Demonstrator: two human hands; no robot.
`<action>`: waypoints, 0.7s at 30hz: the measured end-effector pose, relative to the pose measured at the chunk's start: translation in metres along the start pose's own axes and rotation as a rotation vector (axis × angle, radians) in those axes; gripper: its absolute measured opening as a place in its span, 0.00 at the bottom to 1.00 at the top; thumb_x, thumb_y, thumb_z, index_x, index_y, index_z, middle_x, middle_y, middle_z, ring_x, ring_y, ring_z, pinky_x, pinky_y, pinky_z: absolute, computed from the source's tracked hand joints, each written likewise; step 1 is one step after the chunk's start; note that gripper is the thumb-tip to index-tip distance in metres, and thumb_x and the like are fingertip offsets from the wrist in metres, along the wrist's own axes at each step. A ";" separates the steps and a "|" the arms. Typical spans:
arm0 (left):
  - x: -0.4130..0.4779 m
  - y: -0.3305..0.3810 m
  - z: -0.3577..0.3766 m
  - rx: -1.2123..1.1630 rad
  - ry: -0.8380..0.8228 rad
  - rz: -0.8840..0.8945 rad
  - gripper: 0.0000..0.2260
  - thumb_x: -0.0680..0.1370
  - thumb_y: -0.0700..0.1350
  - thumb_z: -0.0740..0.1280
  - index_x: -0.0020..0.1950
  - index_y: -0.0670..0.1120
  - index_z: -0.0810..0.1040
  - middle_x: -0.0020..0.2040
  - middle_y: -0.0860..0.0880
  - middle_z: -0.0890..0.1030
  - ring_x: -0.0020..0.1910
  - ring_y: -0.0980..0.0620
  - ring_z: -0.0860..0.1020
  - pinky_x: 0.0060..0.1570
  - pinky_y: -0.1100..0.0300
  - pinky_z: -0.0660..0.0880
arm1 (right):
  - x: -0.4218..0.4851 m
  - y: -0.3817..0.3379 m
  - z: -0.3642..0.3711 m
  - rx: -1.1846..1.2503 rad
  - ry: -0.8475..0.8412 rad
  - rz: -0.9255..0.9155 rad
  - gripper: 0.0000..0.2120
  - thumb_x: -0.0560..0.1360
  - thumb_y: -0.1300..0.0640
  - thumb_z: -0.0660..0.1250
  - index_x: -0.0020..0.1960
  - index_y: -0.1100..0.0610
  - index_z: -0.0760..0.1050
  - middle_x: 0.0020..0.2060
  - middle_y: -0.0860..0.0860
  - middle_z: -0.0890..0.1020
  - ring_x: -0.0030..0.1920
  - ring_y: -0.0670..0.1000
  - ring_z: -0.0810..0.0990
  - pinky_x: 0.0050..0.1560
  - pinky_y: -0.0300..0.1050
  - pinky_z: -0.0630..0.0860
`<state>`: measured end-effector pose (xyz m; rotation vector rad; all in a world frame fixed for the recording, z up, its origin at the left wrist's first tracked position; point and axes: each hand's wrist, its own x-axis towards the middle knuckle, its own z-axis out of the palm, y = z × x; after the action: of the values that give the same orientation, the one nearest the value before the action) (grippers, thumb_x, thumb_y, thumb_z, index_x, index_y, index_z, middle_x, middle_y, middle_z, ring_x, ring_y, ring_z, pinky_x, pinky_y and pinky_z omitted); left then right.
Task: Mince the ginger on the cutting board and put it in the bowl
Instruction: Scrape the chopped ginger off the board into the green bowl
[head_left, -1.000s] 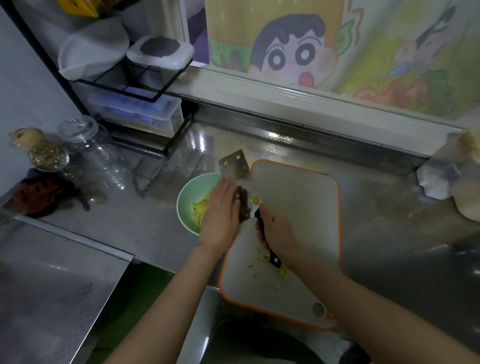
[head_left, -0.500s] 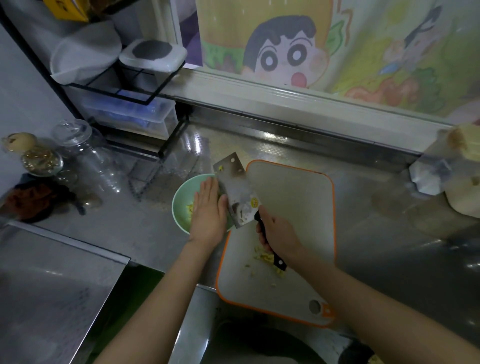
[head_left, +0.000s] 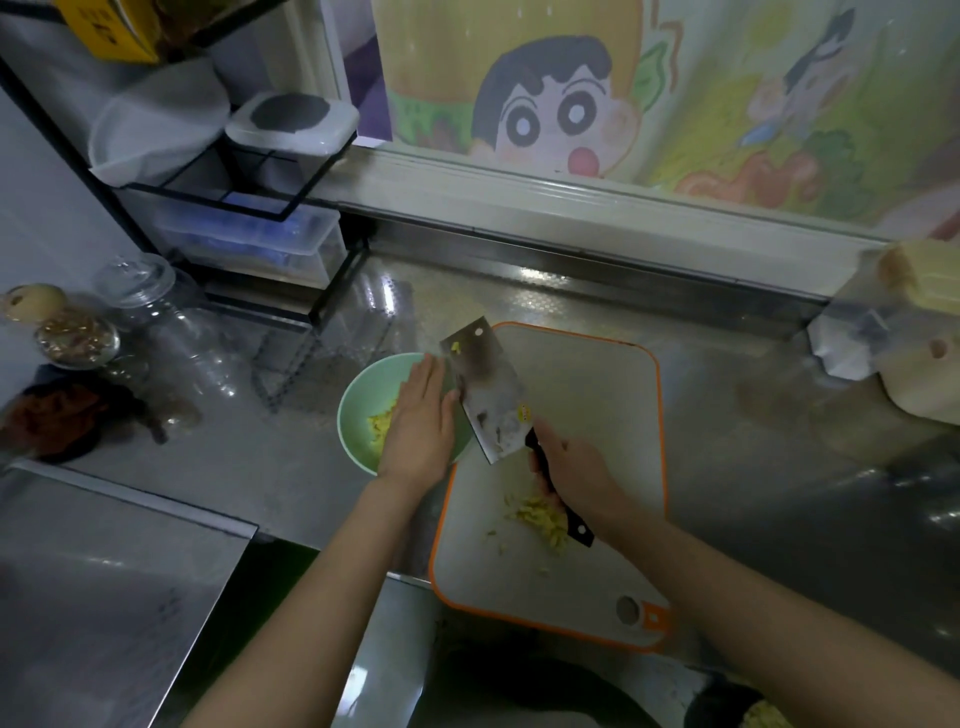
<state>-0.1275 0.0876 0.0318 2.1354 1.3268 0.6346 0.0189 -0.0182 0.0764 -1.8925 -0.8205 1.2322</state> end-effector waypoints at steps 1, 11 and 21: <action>0.002 0.006 -0.003 0.029 0.001 0.054 0.21 0.82 0.45 0.52 0.75 0.42 0.55 0.76 0.46 0.55 0.75 0.50 0.51 0.74 0.58 0.45 | 0.000 0.001 -0.001 -0.029 -0.003 -0.012 0.24 0.81 0.46 0.53 0.35 0.62 0.70 0.24 0.53 0.70 0.17 0.44 0.64 0.20 0.34 0.63; -0.003 -0.018 0.005 0.339 -0.238 -0.215 0.23 0.83 0.50 0.47 0.75 0.41 0.55 0.76 0.43 0.53 0.75 0.45 0.48 0.73 0.50 0.45 | -0.002 0.002 -0.007 -0.029 0.008 -0.032 0.25 0.81 0.45 0.53 0.33 0.60 0.70 0.23 0.52 0.71 0.17 0.45 0.65 0.20 0.36 0.64; -0.017 0.013 -0.005 0.065 0.016 0.159 0.22 0.81 0.50 0.49 0.74 0.47 0.61 0.74 0.52 0.59 0.74 0.56 0.51 0.73 0.59 0.43 | 0.016 -0.015 0.016 0.099 0.063 -0.006 0.25 0.81 0.45 0.54 0.32 0.59 0.70 0.24 0.52 0.71 0.17 0.45 0.66 0.20 0.35 0.63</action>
<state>-0.1289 0.0680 0.0422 2.3094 1.2091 0.6814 0.0080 0.0067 0.0770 -1.8380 -0.7181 1.1825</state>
